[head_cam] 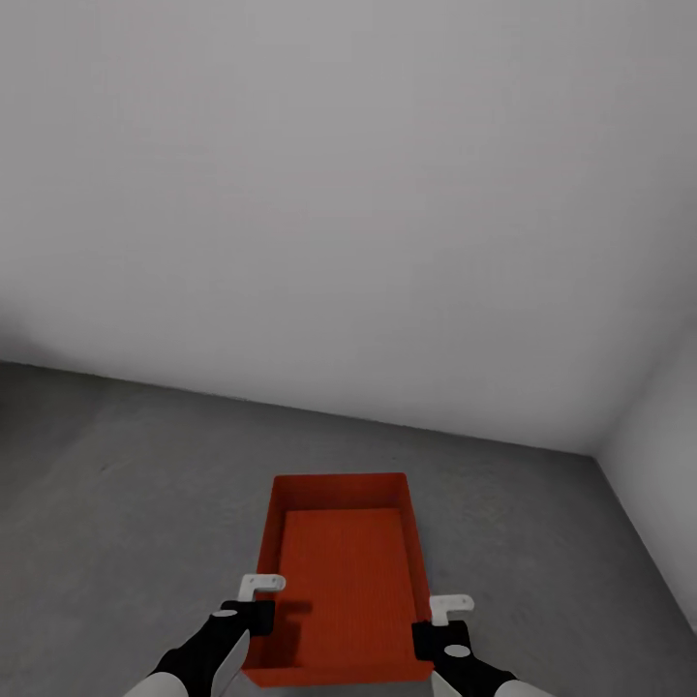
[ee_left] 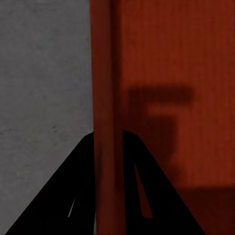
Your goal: Move the two storage containers from the living room to the garage. In the garage, place one container on the floor and stack the other container on top of it (either order is fine).
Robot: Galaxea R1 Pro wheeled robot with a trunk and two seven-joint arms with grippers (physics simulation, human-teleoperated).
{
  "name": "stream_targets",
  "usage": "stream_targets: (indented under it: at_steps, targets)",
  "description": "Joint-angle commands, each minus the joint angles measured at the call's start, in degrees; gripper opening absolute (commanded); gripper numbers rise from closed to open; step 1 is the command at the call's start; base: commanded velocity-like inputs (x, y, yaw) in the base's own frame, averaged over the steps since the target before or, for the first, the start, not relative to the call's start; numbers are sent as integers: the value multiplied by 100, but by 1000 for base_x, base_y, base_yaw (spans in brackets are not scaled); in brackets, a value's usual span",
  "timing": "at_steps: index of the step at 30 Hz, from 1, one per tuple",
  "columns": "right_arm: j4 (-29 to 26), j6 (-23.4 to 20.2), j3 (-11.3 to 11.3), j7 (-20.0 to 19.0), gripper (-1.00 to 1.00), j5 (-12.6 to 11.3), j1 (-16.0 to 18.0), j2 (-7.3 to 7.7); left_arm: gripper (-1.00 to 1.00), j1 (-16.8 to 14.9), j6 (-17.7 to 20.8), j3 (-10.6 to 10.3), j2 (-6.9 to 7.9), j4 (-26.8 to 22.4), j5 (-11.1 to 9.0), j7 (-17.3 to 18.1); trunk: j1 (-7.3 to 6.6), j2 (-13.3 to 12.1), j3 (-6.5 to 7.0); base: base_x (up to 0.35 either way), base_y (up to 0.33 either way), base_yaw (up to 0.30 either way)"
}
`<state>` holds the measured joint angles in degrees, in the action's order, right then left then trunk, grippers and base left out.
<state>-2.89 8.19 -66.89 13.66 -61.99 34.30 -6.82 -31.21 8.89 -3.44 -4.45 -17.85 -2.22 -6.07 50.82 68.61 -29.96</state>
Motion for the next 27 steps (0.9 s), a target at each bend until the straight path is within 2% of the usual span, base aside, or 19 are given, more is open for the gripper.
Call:
stream_targets:
  at_steps: [1, 27]
  targets:
    - [8, 122, -2, 93, -100, -14, 6, 155, -100, 4, 43, -34, 119, 9, 19, -52, 0, 3, -5, 2, 0, -286]
    - [8, 122, 0, 94, -100, -14, 6, 155, -100, 1, 43, -34, 119, 9, 19, -52, 0, 3, -5, 0, 0, -286]
